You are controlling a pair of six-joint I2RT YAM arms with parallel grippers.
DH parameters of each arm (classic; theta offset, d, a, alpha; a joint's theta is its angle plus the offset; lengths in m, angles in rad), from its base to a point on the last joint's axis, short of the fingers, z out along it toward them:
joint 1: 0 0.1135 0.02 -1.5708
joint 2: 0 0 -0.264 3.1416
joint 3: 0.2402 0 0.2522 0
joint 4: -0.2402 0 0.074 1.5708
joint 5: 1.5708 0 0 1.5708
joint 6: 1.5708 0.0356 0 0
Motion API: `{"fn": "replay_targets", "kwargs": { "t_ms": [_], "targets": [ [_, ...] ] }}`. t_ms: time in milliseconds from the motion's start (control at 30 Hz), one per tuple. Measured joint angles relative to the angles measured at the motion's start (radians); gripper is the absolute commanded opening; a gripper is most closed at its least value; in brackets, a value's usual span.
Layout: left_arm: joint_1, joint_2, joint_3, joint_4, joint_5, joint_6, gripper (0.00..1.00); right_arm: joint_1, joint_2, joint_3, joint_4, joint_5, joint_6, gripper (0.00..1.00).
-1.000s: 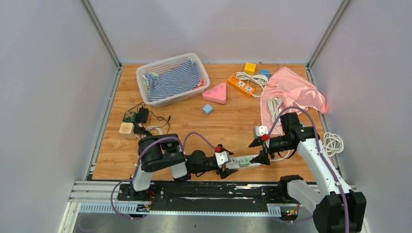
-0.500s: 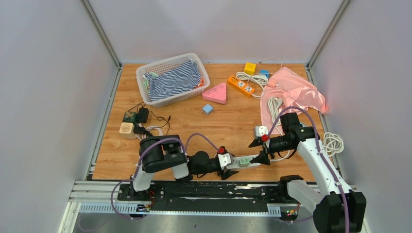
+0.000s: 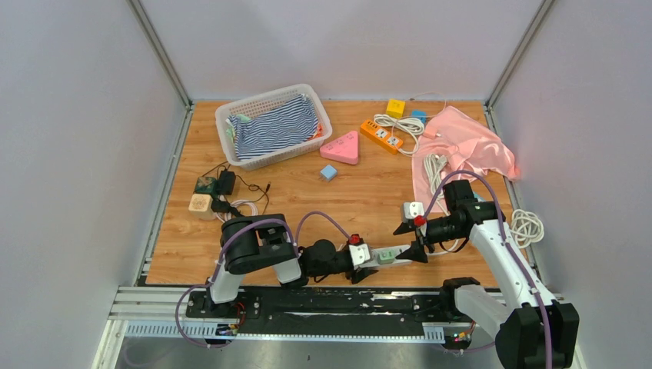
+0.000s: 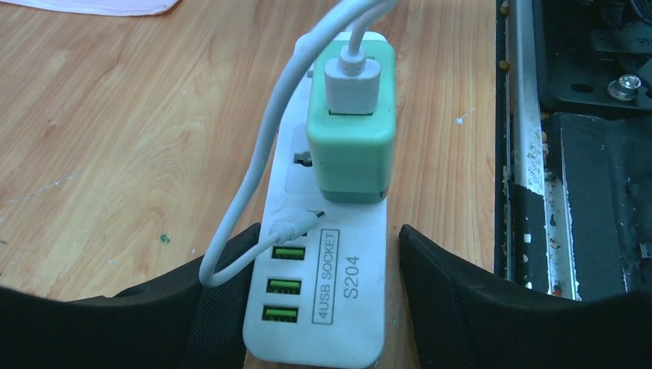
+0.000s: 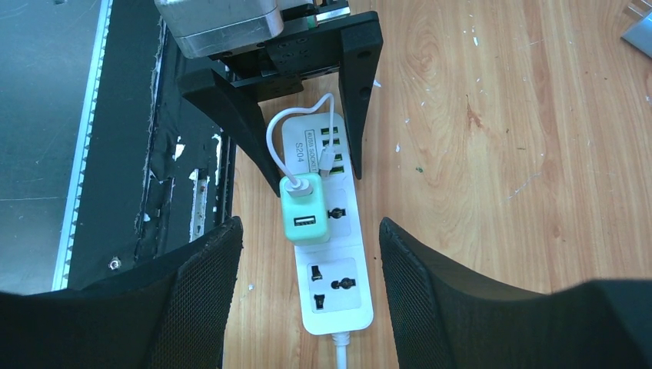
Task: Pull the plug off the socket
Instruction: Remove the plug from the socket.
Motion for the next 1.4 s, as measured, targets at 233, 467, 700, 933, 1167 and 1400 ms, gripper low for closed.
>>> {"fn": "replay_targets", "kwargs": {
  "t_ms": [233,467,700,933,1167,1400],
  "targets": [
    [0.0,0.0,0.016,-0.024,0.0,0.003,0.55,0.0,0.0,-0.001,0.0,0.0,-0.015,0.68],
    [-0.001,0.0,0.046,-0.061,0.021,0.006,0.29,0.0,0.0,-0.005,-0.001,0.0,-0.02,0.67],
    [-0.001,0.0,0.052,-0.07,0.027,0.007,0.11,0.0,0.0,-0.04,-0.001,0.002,-0.066,0.66],
    [-0.001,0.0,0.054,-0.071,0.034,0.006,0.07,0.006,0.0,-0.067,0.005,0.026,-0.112,0.66],
    [-0.001,0.0,0.056,-0.074,0.049,-0.009,0.03,0.066,0.018,-0.088,0.051,0.067,-0.106,0.64],
    [0.013,0.009,0.056,-0.059,0.073,-0.069,0.0,0.127,0.058,-0.1,0.096,0.117,-0.088,0.62]
  ]
}}
